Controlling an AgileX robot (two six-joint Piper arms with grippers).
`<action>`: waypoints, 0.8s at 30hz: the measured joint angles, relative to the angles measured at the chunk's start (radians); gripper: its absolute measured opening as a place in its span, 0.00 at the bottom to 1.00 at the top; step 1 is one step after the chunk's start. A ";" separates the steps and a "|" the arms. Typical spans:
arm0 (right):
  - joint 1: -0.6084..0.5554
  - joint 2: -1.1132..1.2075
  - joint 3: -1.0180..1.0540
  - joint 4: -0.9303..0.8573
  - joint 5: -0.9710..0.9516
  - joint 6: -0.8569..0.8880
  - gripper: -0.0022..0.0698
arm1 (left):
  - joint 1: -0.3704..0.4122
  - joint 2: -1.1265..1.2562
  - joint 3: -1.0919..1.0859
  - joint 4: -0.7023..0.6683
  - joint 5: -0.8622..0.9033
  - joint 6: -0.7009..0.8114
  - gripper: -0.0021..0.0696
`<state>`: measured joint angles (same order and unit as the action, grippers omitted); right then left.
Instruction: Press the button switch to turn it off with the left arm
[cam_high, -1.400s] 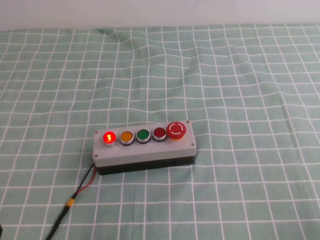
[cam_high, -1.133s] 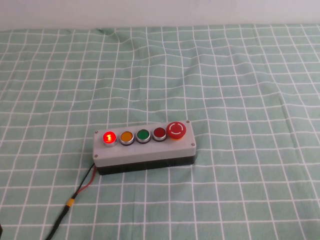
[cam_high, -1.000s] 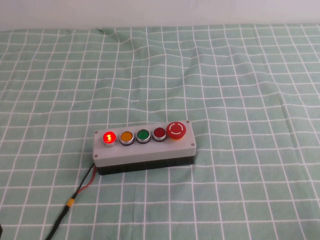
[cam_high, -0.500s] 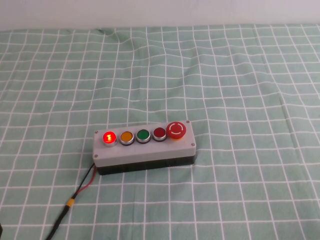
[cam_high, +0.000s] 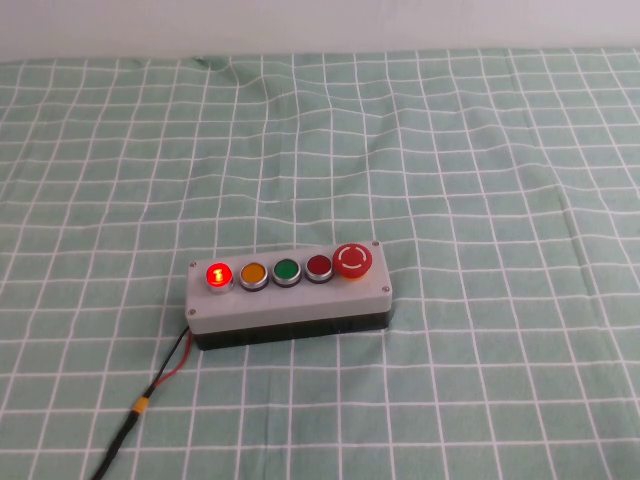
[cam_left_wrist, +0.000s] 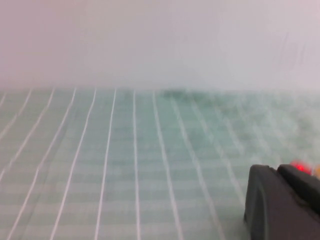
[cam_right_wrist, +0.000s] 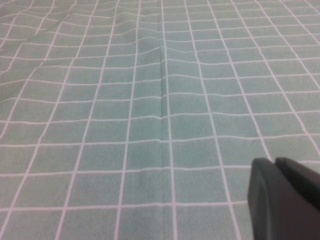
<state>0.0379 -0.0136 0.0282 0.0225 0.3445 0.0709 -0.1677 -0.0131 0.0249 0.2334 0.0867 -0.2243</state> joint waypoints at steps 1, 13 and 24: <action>0.000 0.000 0.000 0.000 0.000 0.000 0.01 | 0.000 0.000 0.000 0.001 -0.041 0.000 0.03; 0.000 0.000 0.000 0.000 0.000 0.000 0.01 | 0.000 0.000 0.000 0.007 -0.219 -0.002 0.03; 0.000 0.000 0.000 0.000 0.000 0.000 0.01 | 0.000 0.000 0.001 0.006 -0.567 -0.047 0.03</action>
<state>0.0379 -0.0136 0.0282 0.0225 0.3445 0.0709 -0.1677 -0.0131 0.0263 0.2390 -0.4804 -0.2714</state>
